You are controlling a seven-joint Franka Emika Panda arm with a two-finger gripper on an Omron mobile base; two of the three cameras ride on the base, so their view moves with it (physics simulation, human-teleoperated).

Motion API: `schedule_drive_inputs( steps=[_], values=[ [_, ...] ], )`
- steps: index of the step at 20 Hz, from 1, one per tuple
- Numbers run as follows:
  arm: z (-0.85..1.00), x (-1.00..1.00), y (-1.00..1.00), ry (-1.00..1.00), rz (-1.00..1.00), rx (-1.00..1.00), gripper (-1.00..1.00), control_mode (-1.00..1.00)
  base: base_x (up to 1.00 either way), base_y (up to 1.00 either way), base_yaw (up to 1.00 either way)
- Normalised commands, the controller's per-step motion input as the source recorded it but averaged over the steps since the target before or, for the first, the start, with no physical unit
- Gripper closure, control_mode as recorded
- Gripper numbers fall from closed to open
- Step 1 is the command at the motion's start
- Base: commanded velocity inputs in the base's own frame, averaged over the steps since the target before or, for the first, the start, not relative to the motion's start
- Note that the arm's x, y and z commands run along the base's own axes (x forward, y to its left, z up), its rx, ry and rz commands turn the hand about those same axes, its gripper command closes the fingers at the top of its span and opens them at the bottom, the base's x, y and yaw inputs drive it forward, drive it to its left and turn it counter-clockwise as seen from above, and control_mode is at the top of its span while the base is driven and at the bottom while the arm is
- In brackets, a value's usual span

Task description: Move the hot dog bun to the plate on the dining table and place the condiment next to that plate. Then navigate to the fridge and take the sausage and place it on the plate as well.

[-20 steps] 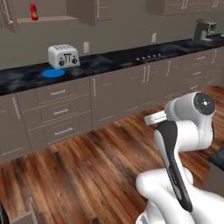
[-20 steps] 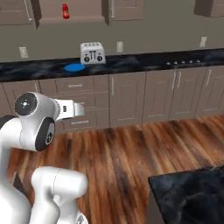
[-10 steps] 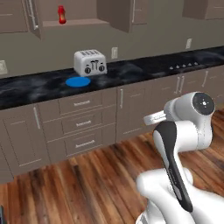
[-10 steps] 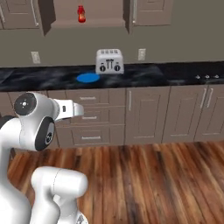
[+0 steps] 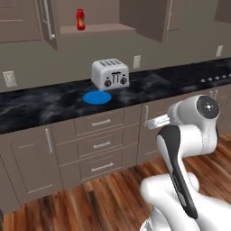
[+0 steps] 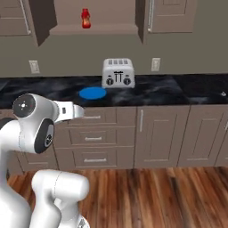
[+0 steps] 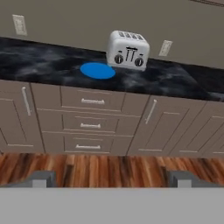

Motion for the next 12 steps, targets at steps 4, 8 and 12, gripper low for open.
schedule_drive_inputs(
  steps=[4, 8, 12],
  values=[
    [0.00, 0.00, 0.00, 0.00, 0.00, 0.00, -1.00, 1.00, 0.75, 0.00, -0.20],
    [0.00, 0.00, 0.00, 0.00, 0.00, 0.00, -1.00, 1.00, 0.78, 0.00, -0.11],
    [0.00, 0.00, 0.00, 0.00, 0.00, 0.00, -1.00, 1.00, 0.90, 0.00, 0.08]
  ],
)
